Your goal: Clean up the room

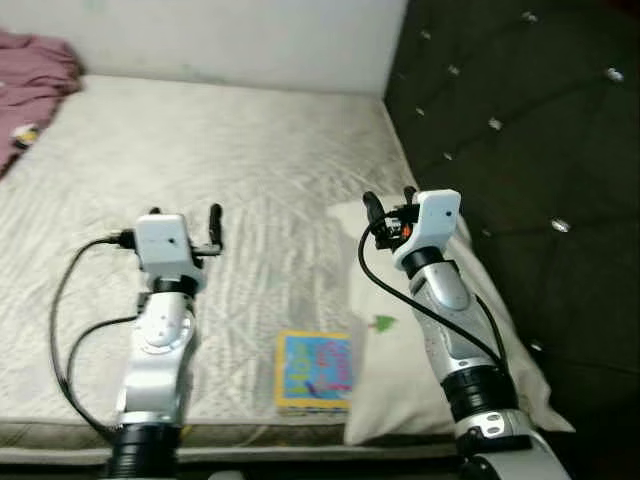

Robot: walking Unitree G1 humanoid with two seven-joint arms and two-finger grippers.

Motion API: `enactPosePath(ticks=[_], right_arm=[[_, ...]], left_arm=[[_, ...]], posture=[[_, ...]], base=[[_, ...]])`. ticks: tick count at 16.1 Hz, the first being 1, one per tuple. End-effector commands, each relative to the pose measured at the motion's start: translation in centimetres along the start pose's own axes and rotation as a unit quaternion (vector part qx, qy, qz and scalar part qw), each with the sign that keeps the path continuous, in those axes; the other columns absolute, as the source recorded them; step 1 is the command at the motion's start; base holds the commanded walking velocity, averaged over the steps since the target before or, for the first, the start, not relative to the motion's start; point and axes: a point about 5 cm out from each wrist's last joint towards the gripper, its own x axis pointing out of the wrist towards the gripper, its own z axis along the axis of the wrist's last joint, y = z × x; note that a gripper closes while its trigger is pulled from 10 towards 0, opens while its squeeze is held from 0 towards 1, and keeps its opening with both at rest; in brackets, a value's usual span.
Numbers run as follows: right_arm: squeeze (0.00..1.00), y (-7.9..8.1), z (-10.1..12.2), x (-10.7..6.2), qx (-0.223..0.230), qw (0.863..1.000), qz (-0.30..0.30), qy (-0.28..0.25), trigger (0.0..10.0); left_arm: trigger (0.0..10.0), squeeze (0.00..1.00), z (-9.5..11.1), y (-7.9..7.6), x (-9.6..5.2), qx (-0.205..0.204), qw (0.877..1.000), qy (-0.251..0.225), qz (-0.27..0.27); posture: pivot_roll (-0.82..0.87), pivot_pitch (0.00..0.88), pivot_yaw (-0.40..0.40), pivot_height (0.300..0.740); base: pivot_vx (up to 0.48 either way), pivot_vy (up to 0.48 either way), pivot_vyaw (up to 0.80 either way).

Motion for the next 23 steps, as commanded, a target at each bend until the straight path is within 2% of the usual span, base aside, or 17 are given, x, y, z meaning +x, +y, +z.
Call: enactPosePath(ticks=[1, 13, 16, 23], right_arm=[[0.0, -0.6, 0.18, -0.04, -0.006, 1.0, -0.006, -0.004, 10.0], [0.0, -0.52, 0.19, 0.32, -0.005, 1.0, -0.004, -0.005, 10.0], [0.0, -0.53, 0.15, 0.34, -0.004, 1.0, -0.003, -0.003, 10.0], [0.0, -0.46, -0.01, 0.43, -0.001, 1.0, 0.001, 0.003, 10.0]], left_arm=[[10.0, 0.0, 0.01, -0.61, 0.19, -0.004, 1.0, 0.001, -0.011], [10.0, 0.0, 0.03, -0.73, 0.34, -0.015, 1.0, 0.001, -0.019], [10.0, 0.0, -0.16, -0.77, 0.32, -0.035, 0.999, 0.011, -0.018], [10.0, 0.0, -0.2, -1.03, 0.31, -0.036, 0.999, 0.016, -0.03]], posture=[[0.01, 0.0, -0.052, 0.74], [0.01, 0.0, -0.053, 0.74], [0.01, 0.0, -0.053, 0.74], [0.01, 0.0, -0.055, 0.74]], base=[[0.0, 0.48, 0.0], [0.0, 0.48, 0.0], [0.0, 0.48, 0.0], [0.0, 0.48, -0.55]])
